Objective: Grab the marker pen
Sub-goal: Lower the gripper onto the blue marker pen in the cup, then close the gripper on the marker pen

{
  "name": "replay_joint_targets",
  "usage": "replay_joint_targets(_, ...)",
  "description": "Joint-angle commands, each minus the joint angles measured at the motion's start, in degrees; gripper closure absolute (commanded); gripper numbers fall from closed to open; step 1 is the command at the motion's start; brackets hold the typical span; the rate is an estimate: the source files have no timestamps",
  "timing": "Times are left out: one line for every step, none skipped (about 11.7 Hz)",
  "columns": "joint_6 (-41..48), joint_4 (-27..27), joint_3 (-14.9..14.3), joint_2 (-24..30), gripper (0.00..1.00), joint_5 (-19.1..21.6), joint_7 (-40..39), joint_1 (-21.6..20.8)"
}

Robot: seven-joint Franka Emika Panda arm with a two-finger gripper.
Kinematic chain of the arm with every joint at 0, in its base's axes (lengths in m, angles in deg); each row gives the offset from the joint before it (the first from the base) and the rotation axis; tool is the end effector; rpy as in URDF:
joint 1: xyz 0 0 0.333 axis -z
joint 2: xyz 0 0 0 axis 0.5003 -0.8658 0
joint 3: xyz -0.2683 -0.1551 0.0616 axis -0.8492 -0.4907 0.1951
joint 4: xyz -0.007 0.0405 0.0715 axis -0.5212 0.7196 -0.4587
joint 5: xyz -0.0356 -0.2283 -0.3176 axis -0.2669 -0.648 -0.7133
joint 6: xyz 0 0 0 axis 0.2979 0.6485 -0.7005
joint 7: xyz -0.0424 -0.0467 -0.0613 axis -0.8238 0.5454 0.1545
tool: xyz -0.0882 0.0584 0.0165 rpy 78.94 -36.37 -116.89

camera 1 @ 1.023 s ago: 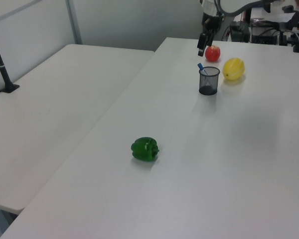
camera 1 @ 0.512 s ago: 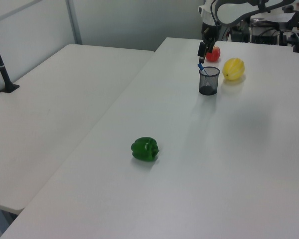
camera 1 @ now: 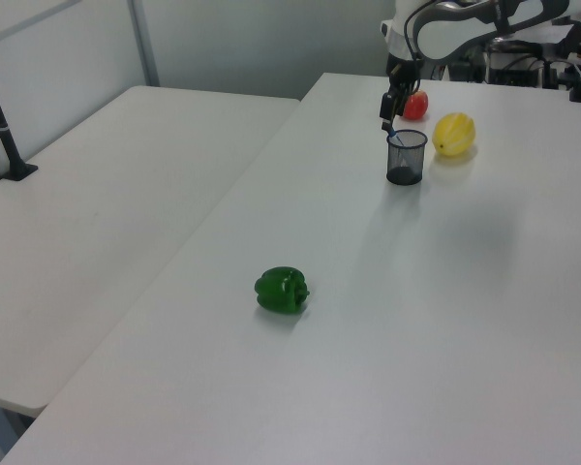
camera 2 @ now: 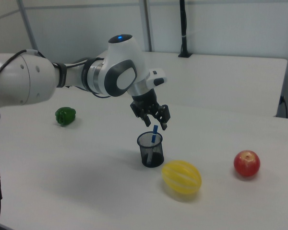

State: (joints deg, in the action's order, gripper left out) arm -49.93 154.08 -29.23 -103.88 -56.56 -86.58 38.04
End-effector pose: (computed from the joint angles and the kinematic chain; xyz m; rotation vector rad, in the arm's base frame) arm 0.6941 -0.1156 0.4242 3.0007 -0.0376 0.3128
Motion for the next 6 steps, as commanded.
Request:
replay_joint_targets(-4.9,2.0,-0.2,-0.2,0.46,-0.8,0.8,-0.5)
replay_joint_targets(-4.9,2.1,-0.2,-0.2,0.48,-0.8,1.0,-0.7)
replay_joint_targets(-5.0,2.4,-0.2,-0.2,0.52,-0.8,1.0,-0.7)
replay_joint_targets(-5.1,2.4,-0.2,-0.2,0.55,-0.8,1.0,-0.8)
replay_joint_targets(-5.1,2.4,-0.2,-0.2,0.60,-0.8,1.1,-0.8)
replay_joint_targets(-5.0,2.4,-0.2,-0.2,0.66,-0.8,1.2,-0.9)
